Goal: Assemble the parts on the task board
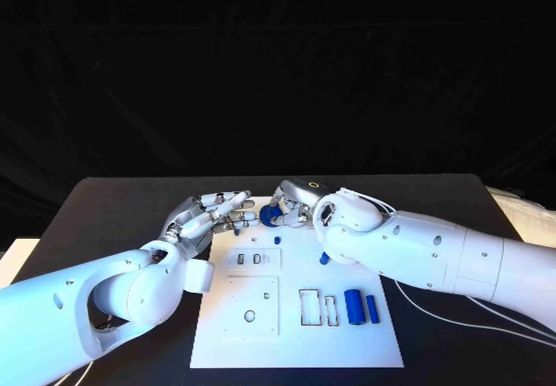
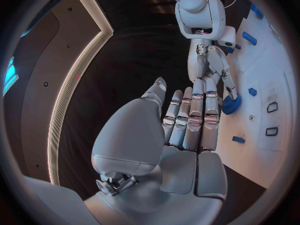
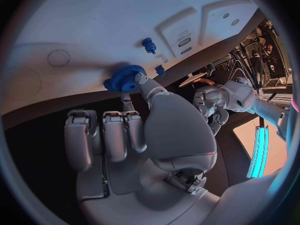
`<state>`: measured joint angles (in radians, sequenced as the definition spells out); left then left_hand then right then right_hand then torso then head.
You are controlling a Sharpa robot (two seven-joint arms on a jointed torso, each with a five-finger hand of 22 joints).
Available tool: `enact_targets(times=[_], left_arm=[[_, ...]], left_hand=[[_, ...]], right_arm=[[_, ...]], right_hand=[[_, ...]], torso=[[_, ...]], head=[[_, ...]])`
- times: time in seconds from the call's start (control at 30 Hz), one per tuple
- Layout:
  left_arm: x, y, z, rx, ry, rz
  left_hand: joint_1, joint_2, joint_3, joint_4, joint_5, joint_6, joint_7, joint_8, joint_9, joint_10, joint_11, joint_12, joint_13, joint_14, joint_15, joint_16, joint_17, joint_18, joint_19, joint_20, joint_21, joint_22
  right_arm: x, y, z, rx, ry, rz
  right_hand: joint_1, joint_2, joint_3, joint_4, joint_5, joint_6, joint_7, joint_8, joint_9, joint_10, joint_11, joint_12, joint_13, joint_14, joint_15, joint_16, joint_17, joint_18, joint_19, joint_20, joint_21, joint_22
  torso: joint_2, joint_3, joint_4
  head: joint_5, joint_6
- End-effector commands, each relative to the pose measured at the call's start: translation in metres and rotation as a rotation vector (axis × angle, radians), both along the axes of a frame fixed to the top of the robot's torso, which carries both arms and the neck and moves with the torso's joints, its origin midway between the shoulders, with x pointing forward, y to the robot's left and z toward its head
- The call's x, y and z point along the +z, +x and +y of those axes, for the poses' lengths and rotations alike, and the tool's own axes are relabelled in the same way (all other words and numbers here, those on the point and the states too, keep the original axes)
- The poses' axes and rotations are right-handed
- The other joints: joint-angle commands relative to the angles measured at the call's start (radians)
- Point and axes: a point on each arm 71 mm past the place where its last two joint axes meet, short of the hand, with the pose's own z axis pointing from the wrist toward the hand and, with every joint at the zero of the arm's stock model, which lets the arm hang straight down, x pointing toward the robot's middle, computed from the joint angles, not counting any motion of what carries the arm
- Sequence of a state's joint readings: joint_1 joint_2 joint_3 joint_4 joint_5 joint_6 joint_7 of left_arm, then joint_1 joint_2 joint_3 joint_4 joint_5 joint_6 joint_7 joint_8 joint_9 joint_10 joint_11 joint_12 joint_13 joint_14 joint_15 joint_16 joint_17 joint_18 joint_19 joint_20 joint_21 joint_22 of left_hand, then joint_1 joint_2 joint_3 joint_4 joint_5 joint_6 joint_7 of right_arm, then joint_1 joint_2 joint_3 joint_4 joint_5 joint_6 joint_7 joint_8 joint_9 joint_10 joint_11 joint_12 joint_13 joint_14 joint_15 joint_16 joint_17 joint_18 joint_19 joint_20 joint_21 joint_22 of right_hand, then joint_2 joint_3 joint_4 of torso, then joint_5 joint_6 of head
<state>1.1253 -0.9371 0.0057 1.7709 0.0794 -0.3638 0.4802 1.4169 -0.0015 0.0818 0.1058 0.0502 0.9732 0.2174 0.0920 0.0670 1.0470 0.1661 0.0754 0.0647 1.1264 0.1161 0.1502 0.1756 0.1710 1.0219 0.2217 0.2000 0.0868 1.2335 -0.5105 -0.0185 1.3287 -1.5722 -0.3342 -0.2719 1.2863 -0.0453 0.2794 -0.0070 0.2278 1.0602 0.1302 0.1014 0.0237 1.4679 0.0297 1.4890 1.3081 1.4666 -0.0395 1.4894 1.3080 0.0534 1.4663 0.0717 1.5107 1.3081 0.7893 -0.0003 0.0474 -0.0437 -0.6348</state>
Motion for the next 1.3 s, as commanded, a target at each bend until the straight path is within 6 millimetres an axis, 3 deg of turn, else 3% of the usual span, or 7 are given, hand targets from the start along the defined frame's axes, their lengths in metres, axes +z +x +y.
enact_targets(times=[0.03,0.27,0.4,0.57,1.07,1.3], left_arm=[[0.0013,0.0,-0.0018,-0.017,-0.014,-0.006],[0.0013,0.0001,-0.0016,-0.017,-0.014,-0.005],[0.0012,0.0,-0.0017,-0.018,-0.014,-0.005],[0.0012,0.0001,-0.0013,-0.017,-0.013,-0.004],[0.0012,-0.0001,-0.0008,-0.015,-0.012,-0.003],[0.0013,-0.0002,-0.0005,-0.015,-0.011,-0.003]], left_hand=[[0.006,0.007,0.0,-0.009,0.006,0.004,0.0,-0.006,-0.001,0.009,-0.001,-0.006,0.001,0.006,-0.001,-0.005,0.003,0.011,0.007,0.001,-0.008,-0.003],[0.005,0.008,0.0,-0.01,0.006,0.005,0.0,-0.007,-0.001,0.009,-0.001,-0.007,0.001,0.006,-0.001,-0.006,0.003,0.011,0.007,0.001,-0.009,-0.003],[0.005,0.008,0.0,-0.01,0.006,0.005,0.0,-0.007,-0.001,0.009,-0.001,-0.007,0.001,0.006,-0.001,-0.007,0.003,0.011,0.008,0.001,-0.01,-0.003],[0.005,0.008,0.0,-0.01,0.006,0.004,0.0,-0.008,-0.002,0.009,-0.001,-0.007,0.001,0.006,0.0,-0.007,0.004,0.011,0.008,0.002,-0.01,-0.003],[0.005,0.008,-0.001,-0.012,0.006,0.003,0.0,-0.009,-0.002,0.008,0.0,-0.009,0.001,0.005,0.0,-0.009,0.004,0.011,0.008,0.002,-0.012,-0.004],[0.005,0.008,-0.001,-0.012,0.006,0.003,0.0,-0.009,-0.002,0.008,0.0,-0.009,0.001,0.005,0.0,-0.009,0.004,0.011,0.008,0.002,-0.012,-0.004]], right_arm=[[-0.0053,-0.0025,0.0034,0.025,-0.042,0.011],[-0.0058,-0.0008,0.0033,0.016,-0.036,0.002],[-0.0064,-0.0003,0.0038,0.017,-0.038,0.006],[-0.0077,-0.0003,0.0033,0.021,-0.044,0.024],[-0.0109,0.0005,0.0,0.014,-0.035,0.075],[-0.0121,0.0035,-0.0026,-0.017,-0.033,0.081]], right_hand=[[-0.014,-0.001,0.004,0.0,-0.005,0.03,-0.016,-0.001,0.064,0.066,-0.002,-0.004,0.2,0.07,-0.004,0.002,0.063,-0.017,0.013,-0.006,0.003,0.096],[-0.036,-0.023,0.003,0.001,-0.01,-0.028,0.006,-0.04,0.05,0.055,0.016,-0.029,0.185,0.07,0.01,0.002,0.065,-0.017,0.012,0.003,0.002,0.095],[-0.054,-0.046,-0.017,0.004,-0.034,-0.119,0.024,-0.043,0.038,0.038,0.033,-0.067,0.161,0.07,0.025,0.003,0.067,-0.017,0.011,0.017,0.0,0.092],[-0.076,-0.058,-0.045,0.018,-0.046,-0.138,0.029,-0.039,0.041,0.032,0.039,-0.08,0.154,0.069,0.031,0.004,0.068,-0.016,0.01,0.026,-0.001,0.09],[-0.105,-0.036,-0.074,0.052,-0.022,-0.09,0.018,-0.027,0.049,0.04,0.031,-0.065,0.166,0.071,0.027,0.008,0.077,-0.017,0.013,0.024,0.001,0.096],[-0.124,-0.03,-0.089,0.071,-0.01,-0.108,0.022,-0.041,0.042,0.039,0.033,-0.07,0.165,0.071,0.027,0.008,0.077,-0.017,0.013,0.023,0.001,0.095]], torso=[[0.0,0.001,-0.0025],[0.0,0.0016,-0.0035],[-0.001,0.0019,-0.0032],[0.0,0.0021,-0.0033],[0.0,0.002,-0.0025],[0.0,0.0014,-0.0025]], head=[[0.002,-0.002],[0.002,-0.001],[0.002,-0.001],[0.001,-0.002],[0.0,-0.005],[-0.001,-0.007]])
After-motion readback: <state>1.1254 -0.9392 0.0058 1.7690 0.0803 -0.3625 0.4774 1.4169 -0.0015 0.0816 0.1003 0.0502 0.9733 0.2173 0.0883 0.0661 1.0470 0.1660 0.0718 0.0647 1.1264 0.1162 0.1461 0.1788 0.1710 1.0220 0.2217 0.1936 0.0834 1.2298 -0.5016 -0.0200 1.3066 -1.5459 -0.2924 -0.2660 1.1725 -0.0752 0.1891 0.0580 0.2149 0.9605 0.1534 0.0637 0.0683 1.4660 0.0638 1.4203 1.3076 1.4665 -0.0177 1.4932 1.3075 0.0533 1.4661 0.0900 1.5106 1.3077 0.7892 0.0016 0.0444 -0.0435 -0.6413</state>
